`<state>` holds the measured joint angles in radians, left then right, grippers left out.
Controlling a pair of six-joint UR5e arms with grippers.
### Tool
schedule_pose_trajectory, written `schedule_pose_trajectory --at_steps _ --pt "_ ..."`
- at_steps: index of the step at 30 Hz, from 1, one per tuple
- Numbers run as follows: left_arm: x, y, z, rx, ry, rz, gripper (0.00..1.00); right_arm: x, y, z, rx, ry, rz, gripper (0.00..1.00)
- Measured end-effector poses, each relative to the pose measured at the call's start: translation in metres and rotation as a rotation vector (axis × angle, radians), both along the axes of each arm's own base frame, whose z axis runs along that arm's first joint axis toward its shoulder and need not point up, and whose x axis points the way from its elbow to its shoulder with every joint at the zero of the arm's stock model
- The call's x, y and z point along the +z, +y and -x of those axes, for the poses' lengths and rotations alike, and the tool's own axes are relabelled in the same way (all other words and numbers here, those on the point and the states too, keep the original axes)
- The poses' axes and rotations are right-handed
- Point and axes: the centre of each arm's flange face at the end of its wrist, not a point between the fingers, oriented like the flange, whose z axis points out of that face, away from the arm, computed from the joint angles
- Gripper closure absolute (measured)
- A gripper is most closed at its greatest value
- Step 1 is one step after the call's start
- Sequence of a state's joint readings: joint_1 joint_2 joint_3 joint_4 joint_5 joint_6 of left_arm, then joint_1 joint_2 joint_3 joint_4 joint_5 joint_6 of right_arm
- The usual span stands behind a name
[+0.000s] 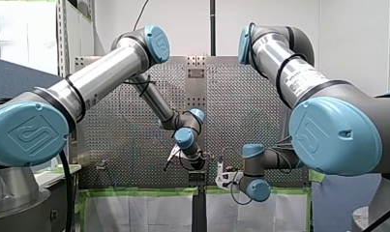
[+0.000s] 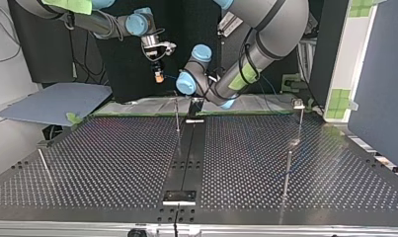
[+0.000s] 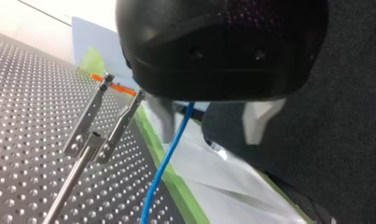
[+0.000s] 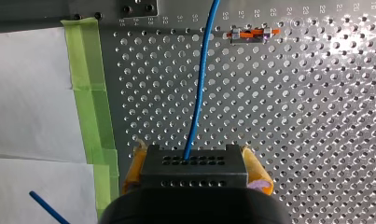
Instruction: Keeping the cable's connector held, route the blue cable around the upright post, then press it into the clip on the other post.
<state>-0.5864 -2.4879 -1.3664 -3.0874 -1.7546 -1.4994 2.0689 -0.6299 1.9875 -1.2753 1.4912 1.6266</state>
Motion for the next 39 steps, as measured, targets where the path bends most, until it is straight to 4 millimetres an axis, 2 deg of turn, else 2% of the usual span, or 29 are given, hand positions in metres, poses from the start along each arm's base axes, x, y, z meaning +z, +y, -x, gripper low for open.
schedule_pose_trajectory --at_steps 2,20,32,39 --pt "0.0 0.001 0.0 0.015 -0.002 0.002 1.0 0.0 0.0 0.0 0.0 0.0 0.0 1.0" --pt "0.001 0.0 -0.003 0.083 -0.023 0.053 1.0 0.001 -0.004 -0.001 -0.003 0.005 0.004 1.0" --pt "0.004 -0.009 -0.016 0.143 -0.094 0.188 1.0 0.006 -0.026 0.0 -0.031 0.016 -0.004 1.0" --pt "0.006 -0.013 -0.02 0.147 -0.115 0.243 1.0 0.018 -0.043 0.001 -0.044 0.008 0.01 1.0"
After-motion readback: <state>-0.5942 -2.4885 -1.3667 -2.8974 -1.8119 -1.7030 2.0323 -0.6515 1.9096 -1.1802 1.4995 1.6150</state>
